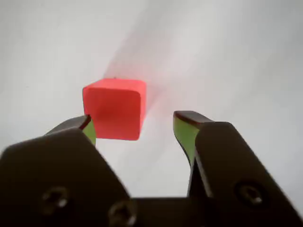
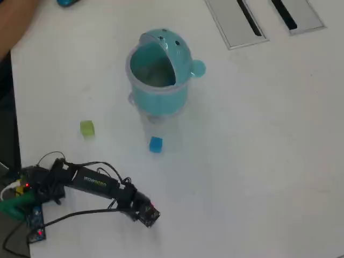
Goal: Grasp RGB lego blocks and put them in the bin one by one.
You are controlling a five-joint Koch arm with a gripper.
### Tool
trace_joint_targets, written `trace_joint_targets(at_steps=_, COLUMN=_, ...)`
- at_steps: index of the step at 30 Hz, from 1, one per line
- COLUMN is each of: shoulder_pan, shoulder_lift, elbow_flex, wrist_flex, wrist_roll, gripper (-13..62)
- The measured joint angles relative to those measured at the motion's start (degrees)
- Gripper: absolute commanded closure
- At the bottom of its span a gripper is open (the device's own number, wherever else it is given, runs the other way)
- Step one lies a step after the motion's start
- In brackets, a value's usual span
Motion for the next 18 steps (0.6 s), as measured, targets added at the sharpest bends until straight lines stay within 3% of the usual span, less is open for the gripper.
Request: trace_joint_targets(at_steps=18, shoulder_pan=-3.2, shoulder_lift=-1.5, elbow_flex=-2.5, wrist_flex=1.5, wrist_roll=-1.5, gripper=17.7)
